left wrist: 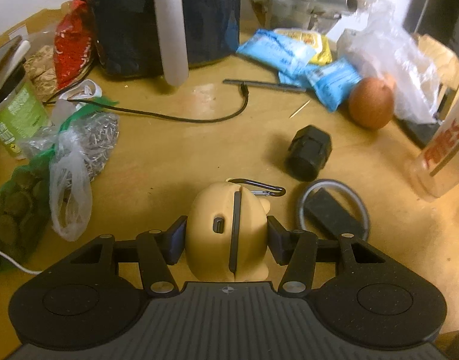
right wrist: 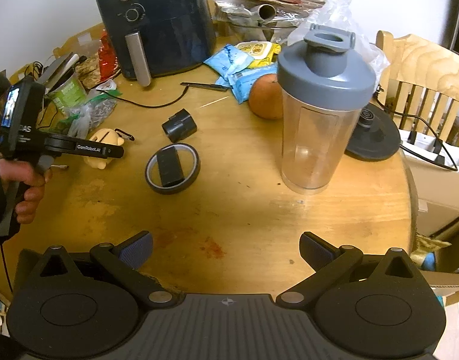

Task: Organize objects
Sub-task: 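Lift the piggy bank off the table with the left tool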

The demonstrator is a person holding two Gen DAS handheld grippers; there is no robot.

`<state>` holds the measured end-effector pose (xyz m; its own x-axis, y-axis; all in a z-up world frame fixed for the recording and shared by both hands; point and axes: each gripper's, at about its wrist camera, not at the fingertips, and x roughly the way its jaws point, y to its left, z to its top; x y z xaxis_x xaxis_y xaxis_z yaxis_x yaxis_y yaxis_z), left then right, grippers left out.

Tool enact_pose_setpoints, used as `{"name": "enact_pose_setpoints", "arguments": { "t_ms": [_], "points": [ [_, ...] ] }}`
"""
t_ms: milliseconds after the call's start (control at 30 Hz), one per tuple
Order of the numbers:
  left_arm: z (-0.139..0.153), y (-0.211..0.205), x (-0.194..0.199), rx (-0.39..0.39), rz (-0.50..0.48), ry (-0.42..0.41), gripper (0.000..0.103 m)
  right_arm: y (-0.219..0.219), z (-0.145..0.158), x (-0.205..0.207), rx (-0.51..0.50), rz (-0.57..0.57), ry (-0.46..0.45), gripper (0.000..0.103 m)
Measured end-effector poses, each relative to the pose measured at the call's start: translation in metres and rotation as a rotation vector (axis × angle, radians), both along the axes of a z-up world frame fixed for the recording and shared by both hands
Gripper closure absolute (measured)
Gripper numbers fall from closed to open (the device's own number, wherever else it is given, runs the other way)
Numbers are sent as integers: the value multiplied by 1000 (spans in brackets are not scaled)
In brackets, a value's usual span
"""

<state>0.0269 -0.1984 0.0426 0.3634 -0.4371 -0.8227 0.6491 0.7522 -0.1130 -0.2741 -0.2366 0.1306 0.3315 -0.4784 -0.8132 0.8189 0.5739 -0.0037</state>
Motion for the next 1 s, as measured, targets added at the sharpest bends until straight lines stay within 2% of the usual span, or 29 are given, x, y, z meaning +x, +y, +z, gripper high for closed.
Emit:
{"name": "enact_pose_setpoints", "arguments": {
  "t_ms": [400,700,1000],
  "points": [
    [39,30,-27,-125,45,9,50,1,-2,18,3,68,-16,0],
    [69,57,-51,-243,114,60,50,-2,-7,36,-7,134,0,0],
    [83,76,-70,-273,138,64,50,-13,-15,65,-38,225,38,0]
  ]
}}
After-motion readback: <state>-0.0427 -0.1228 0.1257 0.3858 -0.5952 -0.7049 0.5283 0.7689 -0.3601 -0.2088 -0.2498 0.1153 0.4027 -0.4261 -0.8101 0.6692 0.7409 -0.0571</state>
